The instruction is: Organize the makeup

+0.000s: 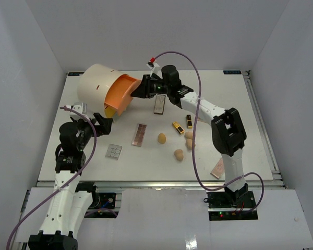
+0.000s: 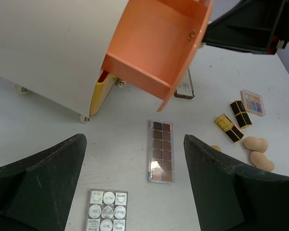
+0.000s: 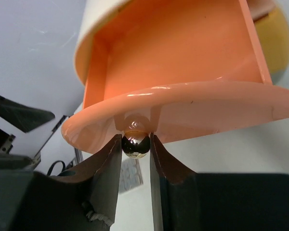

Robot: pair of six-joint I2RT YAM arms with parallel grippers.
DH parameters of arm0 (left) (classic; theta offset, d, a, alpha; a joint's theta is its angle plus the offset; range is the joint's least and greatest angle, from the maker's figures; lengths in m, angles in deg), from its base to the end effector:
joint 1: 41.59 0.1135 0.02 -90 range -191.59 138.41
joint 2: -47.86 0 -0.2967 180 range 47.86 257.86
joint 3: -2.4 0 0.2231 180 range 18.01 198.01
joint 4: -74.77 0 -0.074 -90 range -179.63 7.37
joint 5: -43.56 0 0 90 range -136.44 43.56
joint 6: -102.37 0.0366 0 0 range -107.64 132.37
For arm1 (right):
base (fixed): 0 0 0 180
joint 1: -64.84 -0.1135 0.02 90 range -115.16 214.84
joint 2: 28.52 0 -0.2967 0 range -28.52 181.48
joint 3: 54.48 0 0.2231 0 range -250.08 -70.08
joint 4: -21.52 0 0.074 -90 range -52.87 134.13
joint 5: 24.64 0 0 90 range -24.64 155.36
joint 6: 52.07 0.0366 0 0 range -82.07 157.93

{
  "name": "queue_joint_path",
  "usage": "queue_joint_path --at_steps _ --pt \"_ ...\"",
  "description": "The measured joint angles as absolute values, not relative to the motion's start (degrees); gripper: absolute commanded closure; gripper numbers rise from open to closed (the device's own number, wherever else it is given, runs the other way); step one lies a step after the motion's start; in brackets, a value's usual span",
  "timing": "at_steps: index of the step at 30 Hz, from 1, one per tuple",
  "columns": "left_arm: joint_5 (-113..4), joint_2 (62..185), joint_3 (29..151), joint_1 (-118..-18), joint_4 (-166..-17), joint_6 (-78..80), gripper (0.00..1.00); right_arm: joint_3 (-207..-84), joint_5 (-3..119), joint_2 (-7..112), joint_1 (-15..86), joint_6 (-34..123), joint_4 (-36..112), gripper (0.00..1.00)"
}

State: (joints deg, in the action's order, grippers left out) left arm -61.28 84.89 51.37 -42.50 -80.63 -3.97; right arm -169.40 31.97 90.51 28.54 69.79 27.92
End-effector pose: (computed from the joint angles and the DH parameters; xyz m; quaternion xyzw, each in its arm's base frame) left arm 0.1080 -0.0111 0.3144 -0.0240 0.7780 -0.1926 0.5975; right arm 0.3824 0.3059 0.3379 -0.2121 0.7288 0.5261 0.3835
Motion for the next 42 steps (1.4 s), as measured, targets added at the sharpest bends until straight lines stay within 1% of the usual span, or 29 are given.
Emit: queue_joint_path --at_steps 5,9,12,14,16,18,24,29,40,42 --pt "-61.0 83.5 51.4 -42.5 -80.8 -4.0 0.07 -159.3 31.1 84.4 29.6 68.5 25.7 0.87" --pt "-61.0 83.4 51.4 -42.5 -80.9 -4.0 0.07 -156.9 30.6 83.3 29.9 67.8 24.6 0.86" --pt "-61.1 83.4 51.4 -42.5 -80.9 -4.0 0.07 -156.8 30.5 83.3 30.0 67.7 24.5 0.82" --pt "-61.1 83.4 51.4 -42.5 -80.9 -4.0 0.07 -156.8 30.4 83.3 30.1 67.7 24.4 0.74" --pt "-61.3 83.4 51.4 -42.5 -80.9 -4.0 0.07 -156.8 30.3 83.3 30.2 67.7 24.4 0.69" --pt "-61.6 83.4 51.4 -42.5 -81.0 -4.0 0.07 -156.8 30.2 83.3 30.4 67.6 24.4 0.68" --pt "-62.5 83.5 51.4 -42.5 -81.1 -4.0 0.07 -157.8 29.6 83.5 31.0 67.5 24.5 0.71" --pt "-63.0 83.6 51.4 -42.5 -81.1 -4.0 0.07 -162.1 29.6 85.0 31.2 67.7 24.7 0.72" --pt "-63.6 83.9 51.4 -42.5 -81.1 -4.0 0.07 -171.6 28.6 92.2 31.4 70.0 25.8 0.72" --pt "-63.7 83.9 51.4 -42.5 -81.1 -4.0 0.07 -172.5 28.0 93.7 31.3 70.6 25.7 0.69"
